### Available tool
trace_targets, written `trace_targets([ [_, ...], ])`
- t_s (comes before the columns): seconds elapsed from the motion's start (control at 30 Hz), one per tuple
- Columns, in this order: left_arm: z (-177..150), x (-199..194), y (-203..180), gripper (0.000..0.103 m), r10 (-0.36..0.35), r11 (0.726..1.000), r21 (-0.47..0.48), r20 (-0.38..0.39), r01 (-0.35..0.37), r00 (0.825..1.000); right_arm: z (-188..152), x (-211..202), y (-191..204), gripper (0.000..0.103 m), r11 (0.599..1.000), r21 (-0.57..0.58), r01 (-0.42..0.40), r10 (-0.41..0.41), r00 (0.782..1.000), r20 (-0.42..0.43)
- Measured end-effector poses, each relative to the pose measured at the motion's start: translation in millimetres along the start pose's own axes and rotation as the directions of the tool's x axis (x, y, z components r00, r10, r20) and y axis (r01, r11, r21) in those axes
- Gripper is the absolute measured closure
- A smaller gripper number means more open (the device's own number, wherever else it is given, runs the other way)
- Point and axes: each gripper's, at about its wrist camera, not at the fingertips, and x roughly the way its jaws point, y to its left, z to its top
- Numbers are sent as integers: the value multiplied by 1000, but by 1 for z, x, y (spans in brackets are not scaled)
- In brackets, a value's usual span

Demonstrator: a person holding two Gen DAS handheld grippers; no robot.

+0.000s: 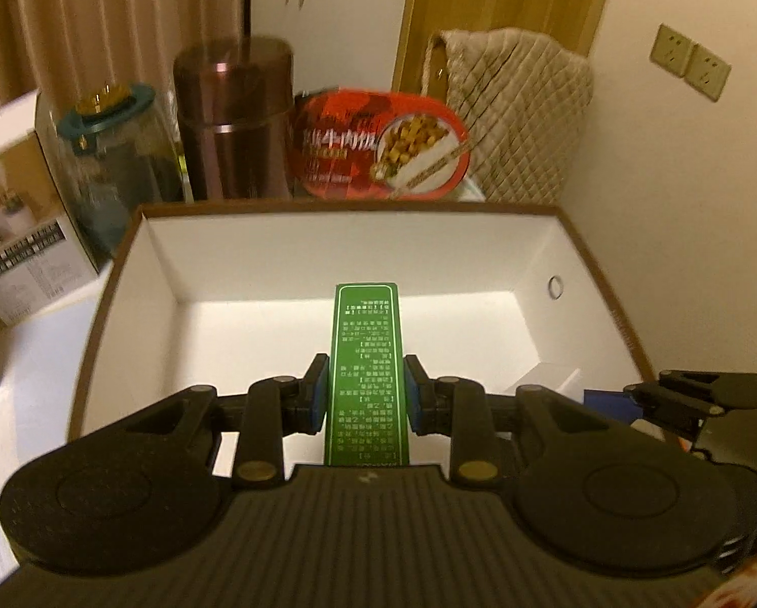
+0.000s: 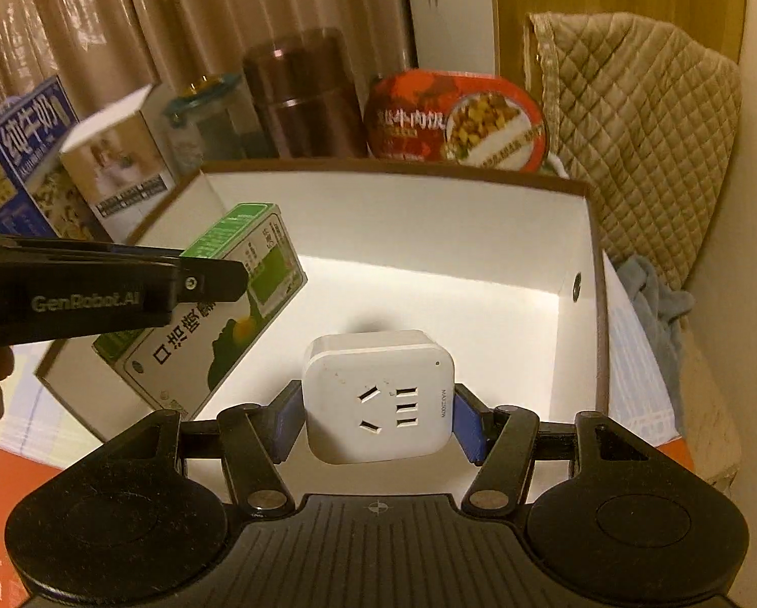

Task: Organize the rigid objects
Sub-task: 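Carry the green box and white plug over the brown box with both tools, then open both grippers to drop the green box and white plug into the box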

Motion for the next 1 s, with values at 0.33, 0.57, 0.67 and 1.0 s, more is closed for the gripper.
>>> trace_targets([
  [0.33, -3, 25, 4, 79, -8, 1000, -3, -58, 8, 998, -4, 24, -7, 46, 1000, 16, 8, -7, 998, -58],
  [0.57, -1, 18, 11, 73, 9, 1000, -5, -48, -9, 999, -2, 27, -6, 45, 999, 27, -19, 21, 997, -77],
  [0.67, -2, 13, 17, 69, 20, 1000, -17, -52, -21, 998, 0, 22, -2, 45, 998, 34, -53, 55, 998, -39],
  [1.0, -10, -6, 23, 63, 42, 999, -13, -67, -43, 997, -7, 11, 10, 39, 998, 5, -69, 69, 996, -48],
])
